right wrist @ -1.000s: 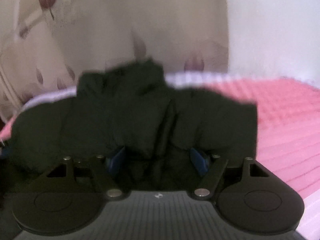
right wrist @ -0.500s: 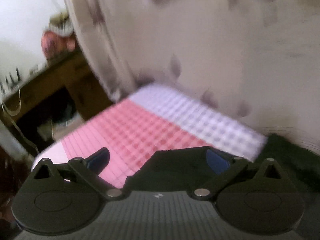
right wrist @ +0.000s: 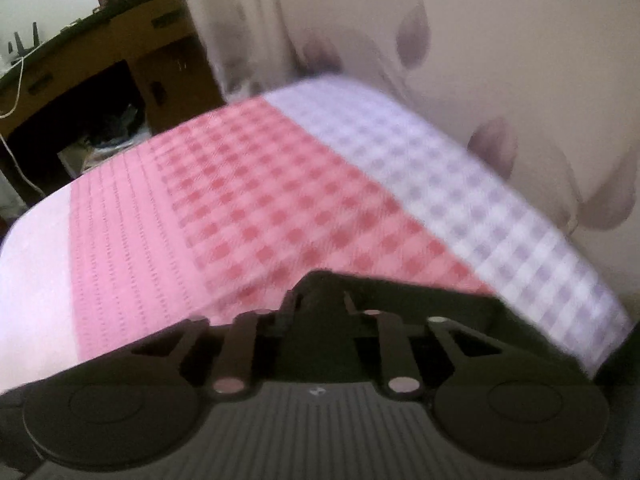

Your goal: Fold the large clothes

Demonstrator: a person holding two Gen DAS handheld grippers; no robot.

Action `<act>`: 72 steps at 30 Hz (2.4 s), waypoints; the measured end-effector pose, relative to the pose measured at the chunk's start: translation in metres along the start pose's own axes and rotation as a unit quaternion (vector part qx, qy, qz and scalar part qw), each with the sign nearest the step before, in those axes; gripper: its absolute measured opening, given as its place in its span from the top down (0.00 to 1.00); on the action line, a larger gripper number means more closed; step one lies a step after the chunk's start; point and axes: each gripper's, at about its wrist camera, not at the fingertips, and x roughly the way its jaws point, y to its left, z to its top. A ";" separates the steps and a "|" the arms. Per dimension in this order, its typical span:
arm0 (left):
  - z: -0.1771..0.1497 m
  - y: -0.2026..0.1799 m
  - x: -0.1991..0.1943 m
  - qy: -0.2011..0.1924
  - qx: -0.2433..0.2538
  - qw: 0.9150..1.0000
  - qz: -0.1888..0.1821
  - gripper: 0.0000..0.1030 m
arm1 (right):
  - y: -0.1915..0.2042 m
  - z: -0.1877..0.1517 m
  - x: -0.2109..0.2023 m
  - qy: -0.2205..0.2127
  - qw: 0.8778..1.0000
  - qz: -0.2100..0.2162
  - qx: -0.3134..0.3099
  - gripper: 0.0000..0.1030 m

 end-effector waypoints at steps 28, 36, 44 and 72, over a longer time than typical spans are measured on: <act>0.001 -0.007 0.006 0.018 0.027 0.999 0.043 0.01 | -0.056 -0.229 -0.191 -0.132 0.945 -0.229 0.194 0.71; 0.020 -0.036 -0.015 0.005 0.091 0.992 0.092 0.25 | -0.080 -0.282 -0.201 -0.161 0.927 -0.220 0.257 0.72; 0.053 -0.089 0.031 -0.020 0.177 0.982 0.055 0.24 | -0.083 -0.291 -0.201 -0.182 0.923 -0.203 0.270 0.71; 0.030 -0.033 0.099 0.035 0.179 0.971 0.157 0.24 | -0.072 -0.306 -0.212 -0.175 0.918 -0.226 0.274 0.72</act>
